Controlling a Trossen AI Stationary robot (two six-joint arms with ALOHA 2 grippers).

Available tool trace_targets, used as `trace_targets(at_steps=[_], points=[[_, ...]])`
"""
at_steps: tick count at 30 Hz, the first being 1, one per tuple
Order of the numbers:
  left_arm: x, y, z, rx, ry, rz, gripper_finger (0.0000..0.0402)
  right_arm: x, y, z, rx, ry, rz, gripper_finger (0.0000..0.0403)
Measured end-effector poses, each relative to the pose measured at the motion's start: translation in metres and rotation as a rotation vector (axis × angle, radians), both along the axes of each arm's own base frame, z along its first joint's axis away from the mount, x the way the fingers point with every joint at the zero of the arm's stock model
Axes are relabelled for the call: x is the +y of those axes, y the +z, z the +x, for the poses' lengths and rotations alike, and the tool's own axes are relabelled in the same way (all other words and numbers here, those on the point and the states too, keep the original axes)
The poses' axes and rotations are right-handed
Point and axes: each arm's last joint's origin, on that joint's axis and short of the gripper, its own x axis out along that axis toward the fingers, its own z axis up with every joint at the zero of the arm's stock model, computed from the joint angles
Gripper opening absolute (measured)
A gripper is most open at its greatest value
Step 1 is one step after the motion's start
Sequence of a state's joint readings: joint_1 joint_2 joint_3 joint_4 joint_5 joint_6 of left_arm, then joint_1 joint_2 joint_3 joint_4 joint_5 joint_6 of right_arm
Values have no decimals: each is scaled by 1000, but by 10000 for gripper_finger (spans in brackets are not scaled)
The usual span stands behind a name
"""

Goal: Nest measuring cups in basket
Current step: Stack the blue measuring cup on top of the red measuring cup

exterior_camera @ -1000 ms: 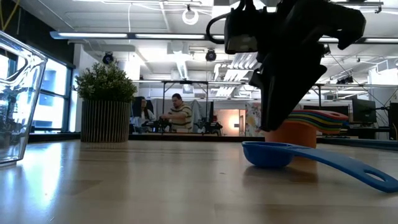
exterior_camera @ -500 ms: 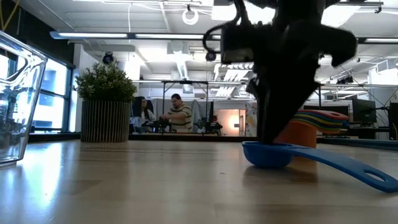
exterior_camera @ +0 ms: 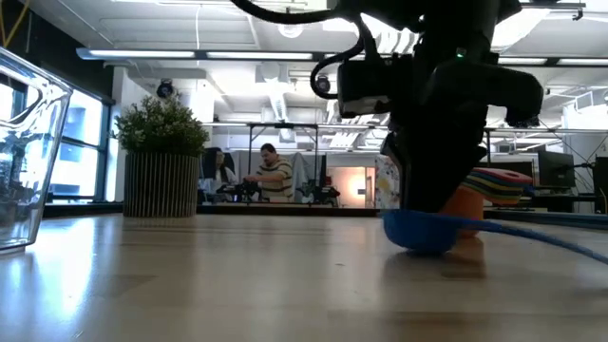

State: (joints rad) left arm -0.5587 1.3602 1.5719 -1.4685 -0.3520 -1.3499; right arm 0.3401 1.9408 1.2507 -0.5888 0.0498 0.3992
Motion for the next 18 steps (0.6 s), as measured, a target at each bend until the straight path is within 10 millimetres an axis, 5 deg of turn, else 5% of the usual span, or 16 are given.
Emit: trace_targets(at_steps=[9,18], points=[[0,0,0,0,-1,1,216,1,7,2,7,-21,7,4],[0,0,0,2,-8,4,216,-16,62,-2,-44,-100,55,2]])
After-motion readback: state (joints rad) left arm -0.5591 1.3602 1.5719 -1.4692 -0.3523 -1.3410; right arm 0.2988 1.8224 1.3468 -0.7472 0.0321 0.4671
